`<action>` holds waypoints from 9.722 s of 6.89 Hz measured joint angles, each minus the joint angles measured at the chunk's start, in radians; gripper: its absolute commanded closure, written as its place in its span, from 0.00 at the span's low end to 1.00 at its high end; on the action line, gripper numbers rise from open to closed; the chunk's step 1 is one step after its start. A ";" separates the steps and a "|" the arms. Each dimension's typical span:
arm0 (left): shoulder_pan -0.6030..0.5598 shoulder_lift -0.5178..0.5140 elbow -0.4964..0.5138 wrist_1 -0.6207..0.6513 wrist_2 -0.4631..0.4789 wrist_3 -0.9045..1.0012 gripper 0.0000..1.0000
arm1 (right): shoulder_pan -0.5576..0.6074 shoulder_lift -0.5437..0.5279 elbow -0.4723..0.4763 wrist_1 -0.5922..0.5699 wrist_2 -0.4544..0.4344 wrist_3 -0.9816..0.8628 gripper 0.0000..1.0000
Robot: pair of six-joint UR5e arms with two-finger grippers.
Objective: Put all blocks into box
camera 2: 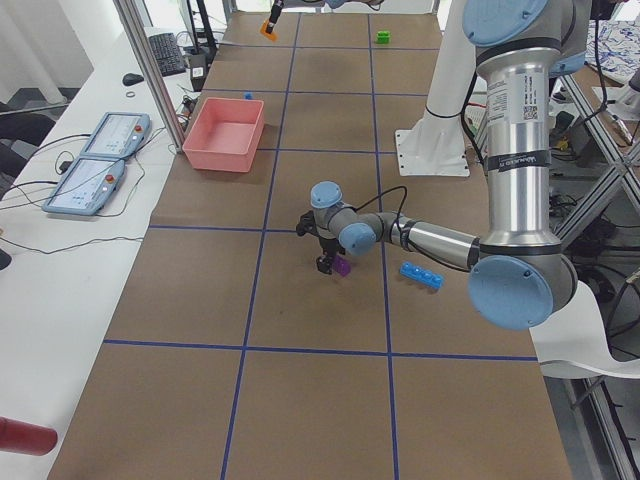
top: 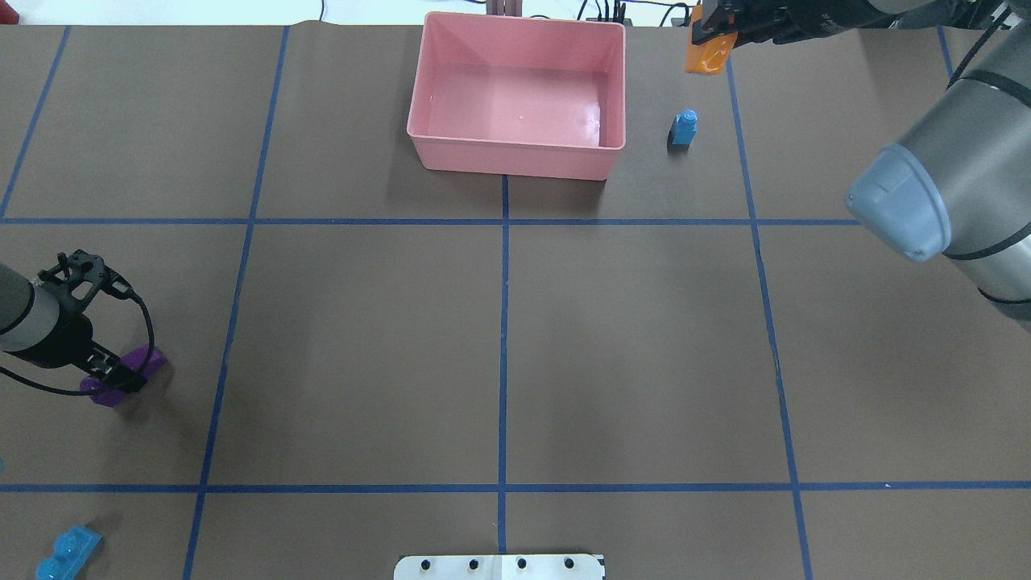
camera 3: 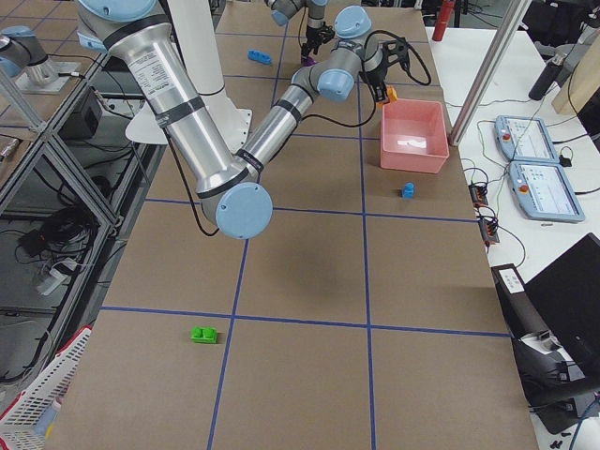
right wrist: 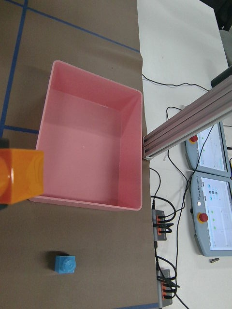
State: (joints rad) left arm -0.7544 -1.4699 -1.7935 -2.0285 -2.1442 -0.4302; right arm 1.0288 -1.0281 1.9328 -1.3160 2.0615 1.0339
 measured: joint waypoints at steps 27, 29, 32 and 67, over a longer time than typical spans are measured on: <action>0.024 -1.029 0.431 0.005 0.639 -1.612 1.00 | 0.004 -0.030 -0.566 0.380 -0.024 -0.583 0.01; 0.037 -1.110 0.590 0.020 0.692 -1.639 1.00 | -0.024 0.026 -0.708 0.503 -0.060 -0.527 0.01; 0.039 -1.159 0.722 0.024 0.700 -1.642 1.00 | -0.090 0.091 -0.813 0.536 -0.162 -0.484 0.01; 0.315 0.350 -0.395 -0.014 0.170 -0.497 0.00 | -0.182 0.465 -0.817 0.285 -0.297 -0.018 0.01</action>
State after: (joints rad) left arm -0.4395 -1.1203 -2.1889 -2.0426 -1.9742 -0.9271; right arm 0.8470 -0.5630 1.1162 -1.0305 1.7642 1.0159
